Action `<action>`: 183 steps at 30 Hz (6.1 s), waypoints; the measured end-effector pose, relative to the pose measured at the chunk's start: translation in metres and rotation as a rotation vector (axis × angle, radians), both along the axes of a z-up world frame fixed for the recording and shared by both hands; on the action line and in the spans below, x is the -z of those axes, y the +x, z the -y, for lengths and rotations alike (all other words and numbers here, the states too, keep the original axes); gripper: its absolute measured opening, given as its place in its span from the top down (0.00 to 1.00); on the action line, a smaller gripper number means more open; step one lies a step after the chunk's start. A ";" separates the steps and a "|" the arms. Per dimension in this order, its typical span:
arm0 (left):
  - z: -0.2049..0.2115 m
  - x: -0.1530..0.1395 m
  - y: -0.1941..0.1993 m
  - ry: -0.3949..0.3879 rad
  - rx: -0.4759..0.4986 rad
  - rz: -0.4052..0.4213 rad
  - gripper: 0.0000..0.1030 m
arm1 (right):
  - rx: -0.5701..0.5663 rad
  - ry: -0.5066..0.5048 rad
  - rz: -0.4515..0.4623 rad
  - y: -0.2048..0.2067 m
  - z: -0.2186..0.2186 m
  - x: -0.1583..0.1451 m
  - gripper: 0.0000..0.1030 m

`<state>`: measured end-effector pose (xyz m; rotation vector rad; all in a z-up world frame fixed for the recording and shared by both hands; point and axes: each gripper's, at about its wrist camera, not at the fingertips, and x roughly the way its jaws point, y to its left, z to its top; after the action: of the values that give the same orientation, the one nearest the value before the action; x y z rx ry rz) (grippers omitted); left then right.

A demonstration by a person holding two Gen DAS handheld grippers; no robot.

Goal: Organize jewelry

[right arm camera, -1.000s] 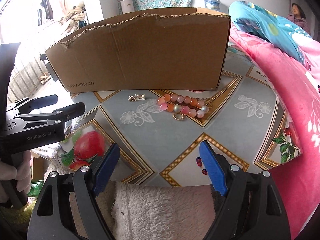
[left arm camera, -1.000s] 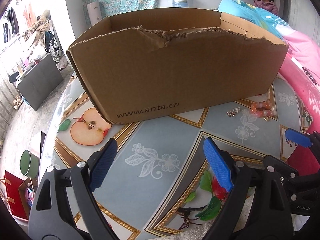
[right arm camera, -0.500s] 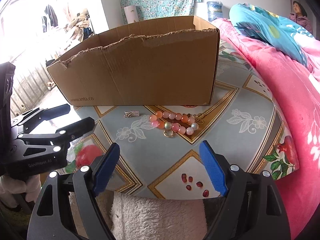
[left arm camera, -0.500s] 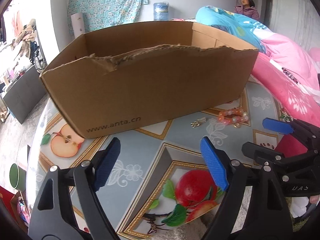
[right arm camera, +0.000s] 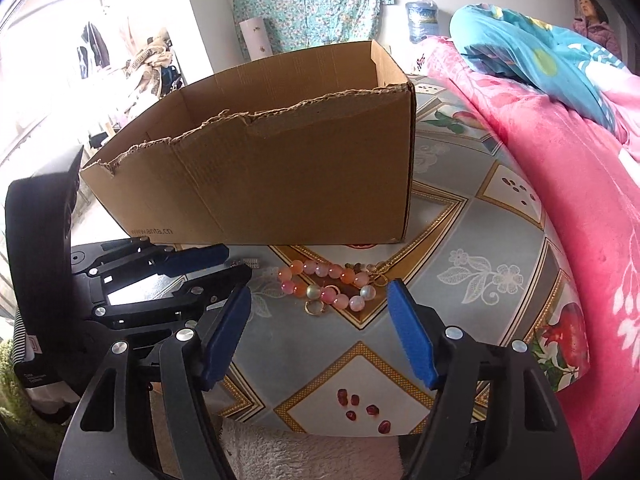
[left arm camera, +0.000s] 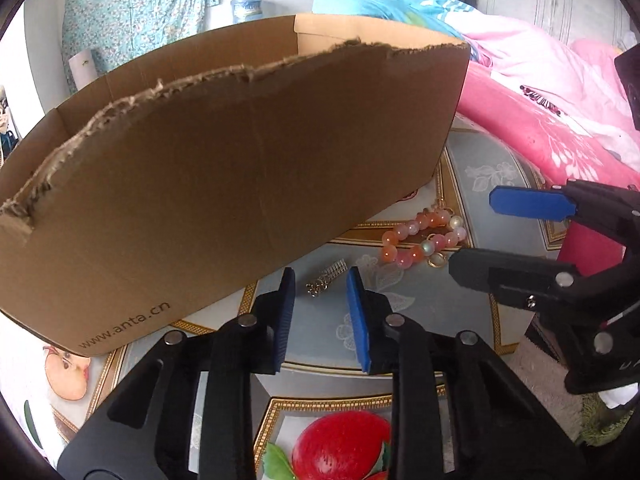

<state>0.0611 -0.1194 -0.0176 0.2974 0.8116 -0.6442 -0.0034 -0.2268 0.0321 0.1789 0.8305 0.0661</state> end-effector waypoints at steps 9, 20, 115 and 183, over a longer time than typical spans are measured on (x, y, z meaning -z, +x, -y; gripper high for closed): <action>-0.008 0.003 0.004 -0.038 -0.015 -0.020 0.97 | 0.007 0.012 -0.003 0.004 0.005 0.002 0.33; -0.049 -0.007 -0.001 -0.139 -0.104 -0.068 0.98 | -0.026 0.015 0.000 0.002 -0.006 0.000 0.35; -0.097 0.006 -0.005 -0.077 -0.247 -0.032 0.98 | -0.128 -0.081 -0.186 0.014 -0.012 0.011 0.74; -0.105 -0.009 -0.021 -0.118 -0.215 -0.050 0.98 | -0.080 -0.122 -0.117 0.011 -0.012 0.019 0.80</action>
<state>0.0403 -0.0139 -0.0083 0.0853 0.8371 -0.4971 0.0079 -0.2143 0.0133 0.0348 0.9552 0.0804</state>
